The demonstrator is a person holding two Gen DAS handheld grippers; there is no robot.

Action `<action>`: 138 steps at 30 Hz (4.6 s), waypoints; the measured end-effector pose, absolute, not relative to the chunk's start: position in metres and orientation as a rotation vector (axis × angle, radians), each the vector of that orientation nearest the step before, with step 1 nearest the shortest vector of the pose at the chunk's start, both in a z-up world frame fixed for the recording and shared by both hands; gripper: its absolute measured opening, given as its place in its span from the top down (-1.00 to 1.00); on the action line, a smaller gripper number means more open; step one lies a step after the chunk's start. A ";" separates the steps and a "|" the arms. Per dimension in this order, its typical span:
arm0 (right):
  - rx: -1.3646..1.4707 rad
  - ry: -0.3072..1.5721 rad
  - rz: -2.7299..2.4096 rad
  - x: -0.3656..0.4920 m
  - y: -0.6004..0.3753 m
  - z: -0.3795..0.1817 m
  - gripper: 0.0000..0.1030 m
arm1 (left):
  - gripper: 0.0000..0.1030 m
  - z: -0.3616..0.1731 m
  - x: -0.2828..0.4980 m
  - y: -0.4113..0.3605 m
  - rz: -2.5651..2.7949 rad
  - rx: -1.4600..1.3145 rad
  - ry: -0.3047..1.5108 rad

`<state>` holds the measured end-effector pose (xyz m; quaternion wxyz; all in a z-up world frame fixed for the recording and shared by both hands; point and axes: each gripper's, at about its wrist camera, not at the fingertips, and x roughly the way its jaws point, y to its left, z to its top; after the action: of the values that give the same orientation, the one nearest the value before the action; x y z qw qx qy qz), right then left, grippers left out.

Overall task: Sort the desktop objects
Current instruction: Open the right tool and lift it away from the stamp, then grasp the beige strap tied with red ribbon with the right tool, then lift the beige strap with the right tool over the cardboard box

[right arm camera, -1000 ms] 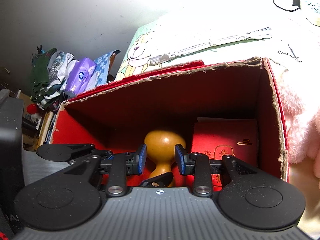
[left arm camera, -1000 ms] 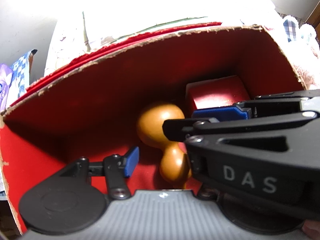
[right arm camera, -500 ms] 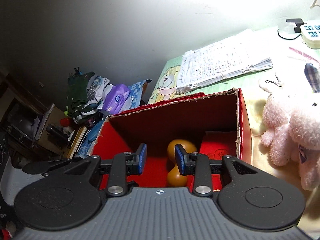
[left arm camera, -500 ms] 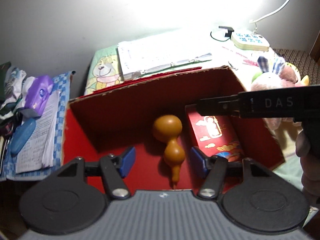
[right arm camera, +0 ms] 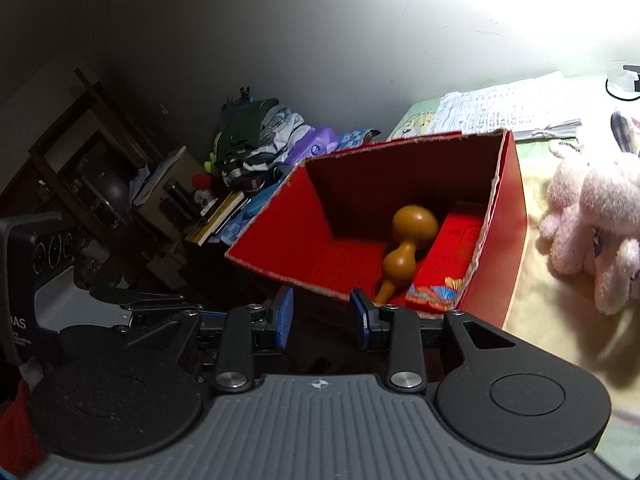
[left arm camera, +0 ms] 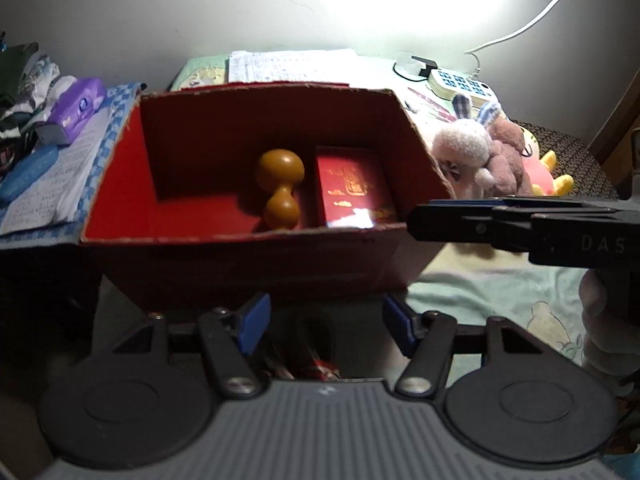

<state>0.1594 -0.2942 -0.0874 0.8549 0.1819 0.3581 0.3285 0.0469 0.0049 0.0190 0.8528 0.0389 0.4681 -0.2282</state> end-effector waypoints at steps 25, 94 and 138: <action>0.586 1.116 0.697 0.145 -0.274 -0.176 0.29 | -0.41 -0.048 -0.010 -0.003 -0.487 -0.021 1.092; 0.813 1.058 0.363 0.101 -0.447 -0.145 0.48 | -0.32 -0.016 -0.001 -0.155 -0.950 0.257 1.043; 0.486 1.193 0.513 0.336 -0.219 -0.101 0.48 | -0.32 0.012 0.210 -0.029 -0.739 0.251 1.010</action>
<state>0.3359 -0.2188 -0.1009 0.7690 0.2242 0.5499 0.2367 0.2102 -0.0289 0.0116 0.8030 0.1169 0.4716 -0.3450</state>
